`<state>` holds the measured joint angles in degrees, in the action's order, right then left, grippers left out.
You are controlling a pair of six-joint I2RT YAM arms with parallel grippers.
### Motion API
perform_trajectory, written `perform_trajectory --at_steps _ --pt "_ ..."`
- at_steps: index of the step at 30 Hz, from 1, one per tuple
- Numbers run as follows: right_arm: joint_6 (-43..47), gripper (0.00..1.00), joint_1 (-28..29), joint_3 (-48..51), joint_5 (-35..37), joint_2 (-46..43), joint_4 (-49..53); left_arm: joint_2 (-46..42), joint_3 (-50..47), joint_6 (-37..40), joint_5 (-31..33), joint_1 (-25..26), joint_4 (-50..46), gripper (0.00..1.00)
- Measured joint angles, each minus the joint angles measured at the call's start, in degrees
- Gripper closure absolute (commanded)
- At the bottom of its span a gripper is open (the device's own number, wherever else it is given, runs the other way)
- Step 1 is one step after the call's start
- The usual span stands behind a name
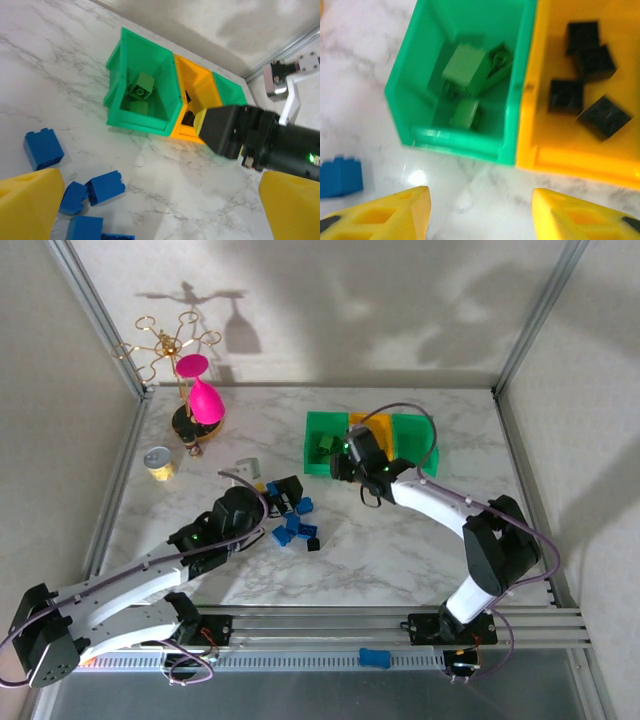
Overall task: Sort the legos into containers by color
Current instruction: Place the lego in the container, then pick up the lego from the bottom-center of the table.
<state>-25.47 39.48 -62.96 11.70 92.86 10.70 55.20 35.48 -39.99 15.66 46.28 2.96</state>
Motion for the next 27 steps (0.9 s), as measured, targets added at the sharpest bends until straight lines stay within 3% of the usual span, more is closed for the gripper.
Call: perform_trajectory --at_steps 15,27 --pt "-8.41 0.36 17.97 7.72 -1.25 -2.75 1.53 -9.44 -4.57 -3.58 4.13 -0.04 -8.37 0.0" --pt "-14.45 0.36 22.67 8.87 0.2 3.23 2.43 -10.21 -6.38 -4.87 5.25 -0.04 -9.77 0.0"
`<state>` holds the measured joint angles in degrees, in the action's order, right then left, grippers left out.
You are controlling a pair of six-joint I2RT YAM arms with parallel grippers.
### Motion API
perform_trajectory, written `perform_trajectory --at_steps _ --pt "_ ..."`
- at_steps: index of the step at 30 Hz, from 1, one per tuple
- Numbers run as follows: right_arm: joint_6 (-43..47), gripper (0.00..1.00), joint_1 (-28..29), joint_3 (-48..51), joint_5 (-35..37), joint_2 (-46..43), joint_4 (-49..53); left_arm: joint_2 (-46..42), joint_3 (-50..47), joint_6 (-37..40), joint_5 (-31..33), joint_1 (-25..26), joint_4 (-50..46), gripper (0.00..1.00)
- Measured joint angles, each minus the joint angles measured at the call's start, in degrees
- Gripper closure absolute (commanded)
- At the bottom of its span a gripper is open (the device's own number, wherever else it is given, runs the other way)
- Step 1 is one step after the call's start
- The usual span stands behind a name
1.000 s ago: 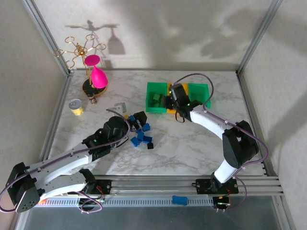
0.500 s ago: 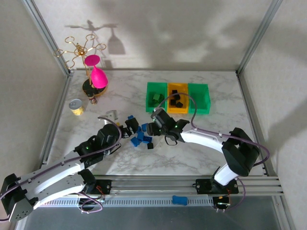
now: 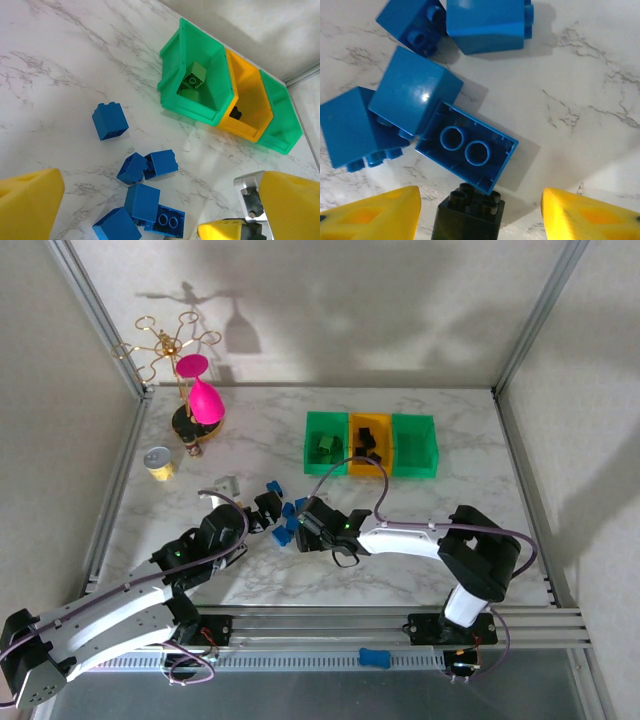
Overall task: Sort the legos into containers by color
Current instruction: Pick up the lego from the bottom-center of the table.
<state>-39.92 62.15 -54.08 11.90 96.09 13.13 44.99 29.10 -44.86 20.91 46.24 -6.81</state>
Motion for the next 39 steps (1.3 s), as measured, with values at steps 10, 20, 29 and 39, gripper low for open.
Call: perform_trajectory --at_steps 10,20,29,39 --pt "-0.87 0.45 0.44 0.22 0.35 1.44 0.0 -0.81 -0.39 0.0 0.0 0.0 0.07 0.0" --pt "-1.49 0.61 1.38 1.4 0.52 1.44 0.24 -0.81 -0.46 -0.02 0.0 0.0 0.09 0.0" --pt "-1.64 0.68 1.38 1.49 1.86 0.35 1.2 -0.68 -0.46 -0.02 0.0 0.0 0.11 0.0" --pt "0.13 0.64 -3.04 1.25 3.8 -9.64 5.25 3.56 1.4 0.07 -0.09 -0.22 0.74 0.0"
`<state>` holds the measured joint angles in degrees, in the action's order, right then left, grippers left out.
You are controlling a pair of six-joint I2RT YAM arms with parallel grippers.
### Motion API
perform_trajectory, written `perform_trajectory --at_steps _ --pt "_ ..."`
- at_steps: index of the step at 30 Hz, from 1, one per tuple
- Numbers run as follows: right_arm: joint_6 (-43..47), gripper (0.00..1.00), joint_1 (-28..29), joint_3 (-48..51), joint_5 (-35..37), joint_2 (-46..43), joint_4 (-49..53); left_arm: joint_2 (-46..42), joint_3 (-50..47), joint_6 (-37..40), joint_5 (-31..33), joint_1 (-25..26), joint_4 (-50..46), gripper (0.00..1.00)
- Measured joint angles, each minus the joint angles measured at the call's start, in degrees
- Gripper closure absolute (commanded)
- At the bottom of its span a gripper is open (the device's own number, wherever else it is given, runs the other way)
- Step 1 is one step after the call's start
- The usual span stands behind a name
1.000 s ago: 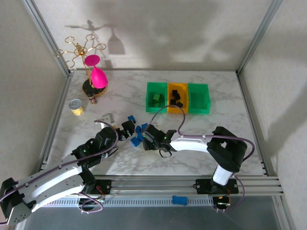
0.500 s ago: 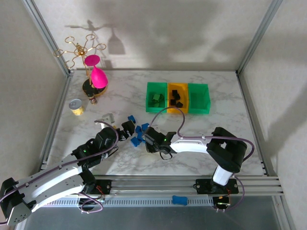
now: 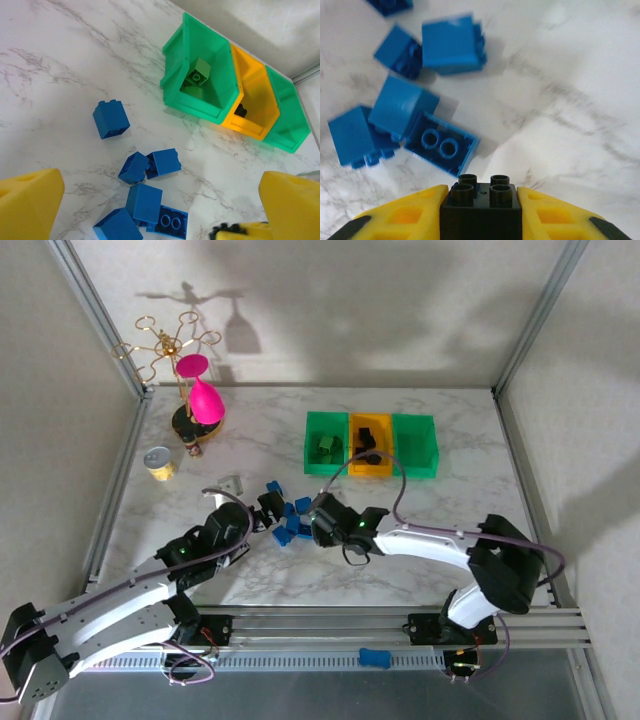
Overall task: Sort the legos into containers by color
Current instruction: Pick up the lego from the bottom-center of the table, then place the lego in the container.
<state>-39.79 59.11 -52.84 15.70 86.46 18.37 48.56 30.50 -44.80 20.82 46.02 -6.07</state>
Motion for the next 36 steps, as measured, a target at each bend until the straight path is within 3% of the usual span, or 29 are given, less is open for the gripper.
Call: perform_trajectory --at_steps 9,18,29,36 --pt "6.91 0.65 -14.25 -6.82 1.18 -0.24 0.92 5.97 5.75 2.62 -1.9 -0.11 4.15 0.0" --pt "12.26 0.65 -23.96 -17.59 1.46 10.01 -2.73 10.75 7.58 4.59 -4.76 -0.11 7.72 0.0" --pt "18.03 0.64 -30.88 -29.11 1.68 24.92 -5.31 12.22 8.52 5.66 -5.18 -0.11 9.03 0.0" --pt "19.34 0.59 -32.48 -33.0 0.98 29.35 -5.73 12.22 8.52 5.84 -5.16 -0.11 9.05 0.0"
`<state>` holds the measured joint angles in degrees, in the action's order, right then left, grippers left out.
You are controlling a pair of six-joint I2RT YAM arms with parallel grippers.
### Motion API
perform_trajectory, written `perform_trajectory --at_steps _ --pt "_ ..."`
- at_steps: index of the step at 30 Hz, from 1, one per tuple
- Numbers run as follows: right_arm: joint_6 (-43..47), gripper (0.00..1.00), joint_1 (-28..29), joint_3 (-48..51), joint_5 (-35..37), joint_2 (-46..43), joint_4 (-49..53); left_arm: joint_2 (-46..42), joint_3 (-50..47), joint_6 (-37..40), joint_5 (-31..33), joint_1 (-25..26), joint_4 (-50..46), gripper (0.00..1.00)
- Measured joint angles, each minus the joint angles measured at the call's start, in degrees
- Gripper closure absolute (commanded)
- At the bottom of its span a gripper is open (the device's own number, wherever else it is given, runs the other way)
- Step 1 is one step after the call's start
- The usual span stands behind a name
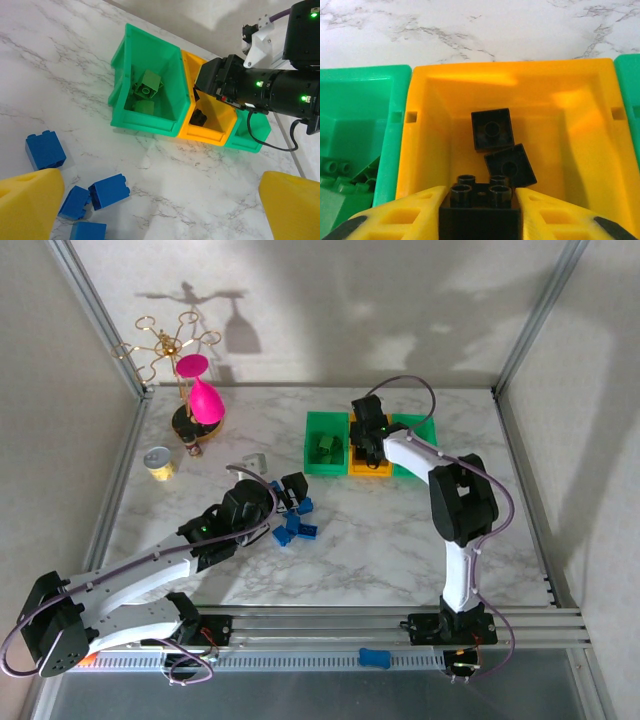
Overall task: Sort the legos into containers by color
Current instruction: Place the lego in the container, then pick up the lego from the center of the table.
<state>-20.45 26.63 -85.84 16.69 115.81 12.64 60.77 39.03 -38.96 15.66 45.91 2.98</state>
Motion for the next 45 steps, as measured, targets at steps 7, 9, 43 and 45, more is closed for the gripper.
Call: perform_trajectory --at_steps 7,9,43,45 --pt "0.59 0.54 -0.42 -0.74 0.0 0.63 0.02 -0.02 0.0 0.0 0.0 0.0 0.0 0.0" --pt "0.59 0.54 -0.39 -0.7 -0.11 0.28 0.07 -0.15 0.0 0.0 0.0 0.0 0.0 0.0" --pt "-6.99 0.34 30.64 30.99 -5.95 -26.01 -1.2 -18.91 -10.43 -5.27 4.13 -0.07 -8.46 0.01" --pt "-6.21 0.31 31.23 32.04 -7.23 -25.75 -1.7 -19.58 -10.84 -5.75 4.44 -0.07 -9.33 0.0"
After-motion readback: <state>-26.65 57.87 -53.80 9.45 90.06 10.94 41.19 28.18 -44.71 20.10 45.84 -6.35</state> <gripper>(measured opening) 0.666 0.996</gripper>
